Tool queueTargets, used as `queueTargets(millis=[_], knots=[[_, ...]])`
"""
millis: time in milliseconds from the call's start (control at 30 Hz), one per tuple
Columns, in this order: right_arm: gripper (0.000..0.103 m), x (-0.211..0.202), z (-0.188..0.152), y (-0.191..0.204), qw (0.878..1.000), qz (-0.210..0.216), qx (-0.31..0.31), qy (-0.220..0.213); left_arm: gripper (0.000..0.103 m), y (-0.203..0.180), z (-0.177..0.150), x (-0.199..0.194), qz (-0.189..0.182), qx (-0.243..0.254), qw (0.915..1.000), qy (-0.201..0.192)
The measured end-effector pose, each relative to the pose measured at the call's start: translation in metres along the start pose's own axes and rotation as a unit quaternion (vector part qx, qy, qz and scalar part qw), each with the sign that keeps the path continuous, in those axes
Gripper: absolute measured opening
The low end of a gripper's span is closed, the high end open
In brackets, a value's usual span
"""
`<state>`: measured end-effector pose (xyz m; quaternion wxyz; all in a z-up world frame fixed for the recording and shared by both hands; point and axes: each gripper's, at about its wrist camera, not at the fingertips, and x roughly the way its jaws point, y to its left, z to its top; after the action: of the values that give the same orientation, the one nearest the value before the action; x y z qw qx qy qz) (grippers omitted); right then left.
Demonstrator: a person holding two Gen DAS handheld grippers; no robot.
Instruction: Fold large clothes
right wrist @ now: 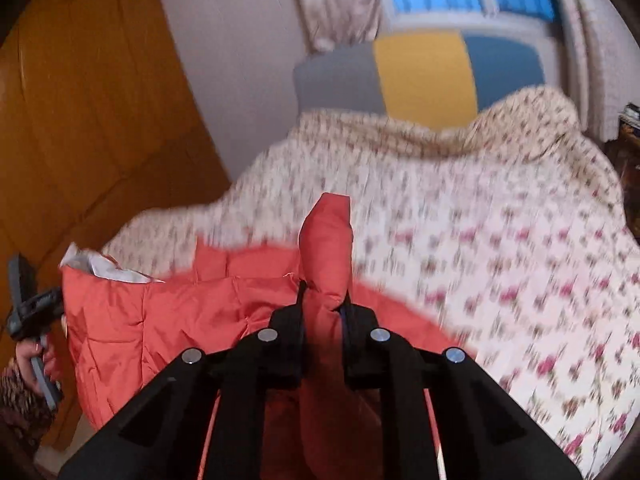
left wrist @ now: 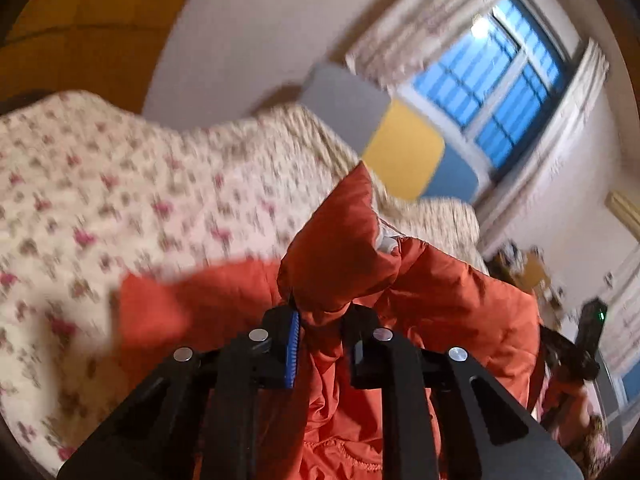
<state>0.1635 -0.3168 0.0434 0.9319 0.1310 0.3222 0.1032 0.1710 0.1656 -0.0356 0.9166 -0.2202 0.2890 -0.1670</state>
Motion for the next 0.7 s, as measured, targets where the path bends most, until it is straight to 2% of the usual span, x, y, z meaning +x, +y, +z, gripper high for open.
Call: queueTargets(millis=[67,133,233,333,533,600,700], knots=[[0.012,0.001,0.014,-0.005,0.999,-0.017,0.008,-0.03,0.017,-0.003,0.014,-0.005,0.021,0.0,0.9992,-0.033],[0.012,0.014,0.025,-0.015,0.999,-0.013,0.037,-0.036,0.017,-0.005,0.024,0.004,0.037,0.0,0.9986,-0.036],[0.012,0.045,0.029,-0.025,0.998,-0.027,0.061,-0.015,0.017,-0.007,0.033,0.031,0.07,-0.009,0.9972,-0.026],[0.013,0.084,0.019,-0.032,0.996,-0.06,0.06,0.014,0.017,-0.002,0.031,0.061,0.11,-0.025,0.9935,-0.01],[0.02,0.129,-0.011,-0.045,0.992,-0.108,0.05,0.05,0.017,0.02,0.014,0.107,0.188,-0.016,0.9816,0.03],[0.025,0.142,-0.02,-0.056,0.989,-0.116,0.061,0.062,0.018,0.03,0.003,0.122,0.199,-0.004,0.9788,0.048],[0.029,0.159,-0.031,-0.075,0.985,-0.119,0.094,0.08,0.023,0.037,-0.007,0.131,0.197,0.005,0.9793,0.046]])
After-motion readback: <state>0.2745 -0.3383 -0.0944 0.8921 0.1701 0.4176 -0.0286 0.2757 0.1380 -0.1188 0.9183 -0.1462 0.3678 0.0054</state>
